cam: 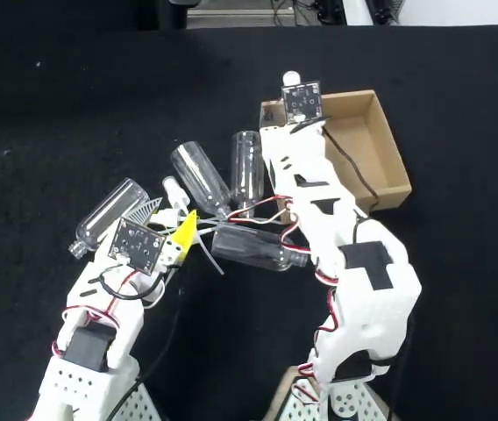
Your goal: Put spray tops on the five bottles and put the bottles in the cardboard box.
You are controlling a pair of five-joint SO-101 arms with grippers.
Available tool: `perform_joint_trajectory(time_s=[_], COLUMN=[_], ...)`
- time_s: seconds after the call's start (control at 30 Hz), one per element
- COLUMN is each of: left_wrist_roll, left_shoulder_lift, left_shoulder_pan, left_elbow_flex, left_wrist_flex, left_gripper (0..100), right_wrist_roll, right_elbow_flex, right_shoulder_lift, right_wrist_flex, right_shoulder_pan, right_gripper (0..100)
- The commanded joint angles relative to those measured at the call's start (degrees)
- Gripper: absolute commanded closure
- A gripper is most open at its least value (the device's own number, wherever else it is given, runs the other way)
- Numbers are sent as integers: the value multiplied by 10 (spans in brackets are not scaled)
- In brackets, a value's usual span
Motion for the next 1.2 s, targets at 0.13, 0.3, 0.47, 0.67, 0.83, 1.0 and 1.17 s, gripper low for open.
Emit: perform_joint_trajectory(time_s=[0.13, 0.3, 0.47, 0.67, 0.83, 1.0, 1.17], left_wrist_roll=[1, 1, 1, 1, 1, 1, 1], left_shoulder_lift=[1, 1, 1, 1, 1, 1, 1], left_shoulder_pan=[7, 7, 7, 7, 7, 7, 7], left_elbow_flex=[13, 13, 13, 13, 13, 13, 13], left_wrist_flex=[4, 4, 4, 4, 4, 4, 4], left_gripper=[809, 809, 809, 809, 809, 809, 809], right_wrist_roll=[-2, -2, -2, -3, -3, -3, -3], right_elbow_flex=[-5, -6, 9, 10, 12, 17, 18], right_shoulder_lift=[-44, -50, -82, -87, -92, -92, -92], right_wrist_flex=[1, 3, 18, 34, 35, 36, 37], right_shoulder_pan=[-4, -3, -5, -6, -2, -4, -4], right_gripper=[741, 740, 740, 740, 740, 740, 740])
